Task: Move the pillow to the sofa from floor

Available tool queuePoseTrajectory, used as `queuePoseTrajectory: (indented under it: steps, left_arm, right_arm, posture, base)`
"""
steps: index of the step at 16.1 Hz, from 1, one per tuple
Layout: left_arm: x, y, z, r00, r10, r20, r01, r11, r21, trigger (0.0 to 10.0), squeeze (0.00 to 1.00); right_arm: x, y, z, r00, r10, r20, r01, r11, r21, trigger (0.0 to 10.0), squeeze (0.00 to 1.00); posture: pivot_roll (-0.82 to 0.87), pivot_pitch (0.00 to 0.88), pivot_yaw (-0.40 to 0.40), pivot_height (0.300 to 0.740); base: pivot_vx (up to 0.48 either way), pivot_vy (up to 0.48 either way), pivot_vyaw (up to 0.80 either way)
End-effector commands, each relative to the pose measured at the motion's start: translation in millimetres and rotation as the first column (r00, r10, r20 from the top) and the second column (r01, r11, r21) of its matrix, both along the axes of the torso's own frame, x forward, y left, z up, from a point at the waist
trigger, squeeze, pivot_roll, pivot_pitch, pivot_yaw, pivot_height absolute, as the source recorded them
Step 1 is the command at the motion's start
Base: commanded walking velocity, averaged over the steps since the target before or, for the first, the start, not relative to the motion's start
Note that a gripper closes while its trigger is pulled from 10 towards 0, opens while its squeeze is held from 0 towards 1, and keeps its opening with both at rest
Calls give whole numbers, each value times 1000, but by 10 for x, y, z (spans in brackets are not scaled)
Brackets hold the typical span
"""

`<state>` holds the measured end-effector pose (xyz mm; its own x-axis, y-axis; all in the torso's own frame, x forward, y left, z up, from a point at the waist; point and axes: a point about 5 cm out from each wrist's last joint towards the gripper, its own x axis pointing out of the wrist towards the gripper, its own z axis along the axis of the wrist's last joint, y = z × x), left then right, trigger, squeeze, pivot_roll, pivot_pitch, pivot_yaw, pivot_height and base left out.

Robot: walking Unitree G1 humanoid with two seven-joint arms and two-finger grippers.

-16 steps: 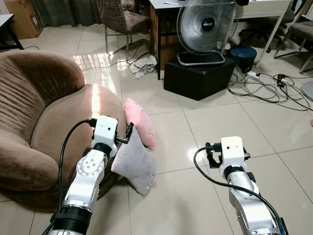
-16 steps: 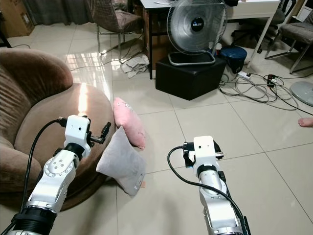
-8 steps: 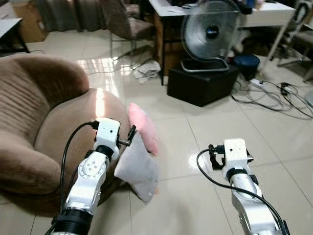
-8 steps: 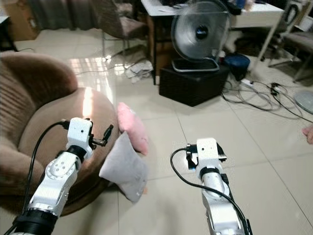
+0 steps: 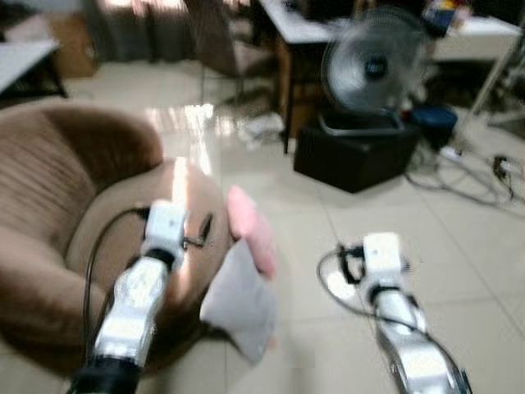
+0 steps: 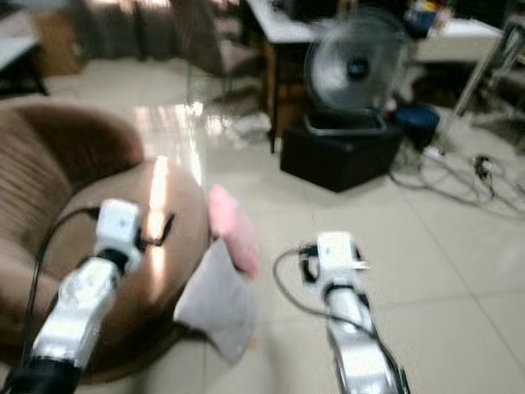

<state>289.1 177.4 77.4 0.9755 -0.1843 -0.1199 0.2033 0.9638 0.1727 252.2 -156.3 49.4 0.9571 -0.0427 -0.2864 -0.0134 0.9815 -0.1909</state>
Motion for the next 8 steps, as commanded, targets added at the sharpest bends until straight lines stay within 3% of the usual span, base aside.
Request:
queuePoseTrajectory:
  steps: [1, 2, 7, 8]
  left_arm:
    - [33, -121, 55, 999, -40, 23, 40, 999, -10, 10000, 0]
    - [34, -121, 57, 999, -40, 22, 40, 999, -9, 10000, 0]
    - [40, -104, 63, 999, -37, 21, 37, 999, -2, 10000, 0]
    - [42, -102, 65, 999, -36, 22, 36, 999, -1, 10000, 0]
  right_arm:
    - [-9, -126, 13, 999, -36, 4, 36, 999, -10, 10000, 0]
    - [-8, -127, 11, 999, -37, 4, 37, 999, -7, 10000, 0]
    - [-1, -113, 11, 1000, -9, 1, 9, 999, -31, 10000, 0]
    - [-2, -85, 18, 999, 39, 0, -39, 998, -56, 10000, 0]
  posture:
    - [-29, 0, 47, 740]
    - [-29, 0, 47, 740]
    - [-27, 0, 50, 740]
    - [-26, 0, 50, 740]
  base:
    - [416, 0, -712]
    - [412, 0, -800]
    - [406, 0, 0]
    - [401, 0, 800]
